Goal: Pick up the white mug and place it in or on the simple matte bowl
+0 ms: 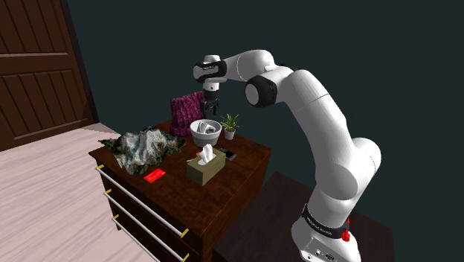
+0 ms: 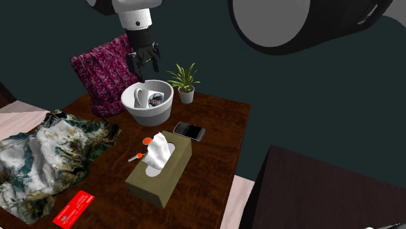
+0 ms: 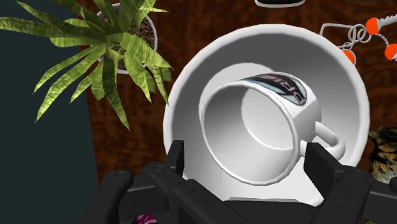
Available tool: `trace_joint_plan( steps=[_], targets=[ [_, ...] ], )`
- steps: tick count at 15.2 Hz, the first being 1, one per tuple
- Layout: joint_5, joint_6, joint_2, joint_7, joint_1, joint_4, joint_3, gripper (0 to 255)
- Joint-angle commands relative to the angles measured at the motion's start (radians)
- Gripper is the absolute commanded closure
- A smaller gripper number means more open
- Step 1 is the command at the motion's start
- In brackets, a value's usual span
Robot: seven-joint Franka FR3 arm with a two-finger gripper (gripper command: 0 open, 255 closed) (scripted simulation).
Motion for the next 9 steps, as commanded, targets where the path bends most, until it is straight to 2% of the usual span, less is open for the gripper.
trace_joint_plan(
  steps=[1, 5, 9],
  targets=[
    [0.0, 0.0, 0.0, 0.0, 0.0, 0.0, 0.0, 0],
    [-0.004, -0.137, 0.014, 0.013, -0.02, 0.154, 0.0, 0],
    [-0.004, -0.137, 0.014, 0.013, -0.02, 0.154, 0.0, 0]
  ],
)
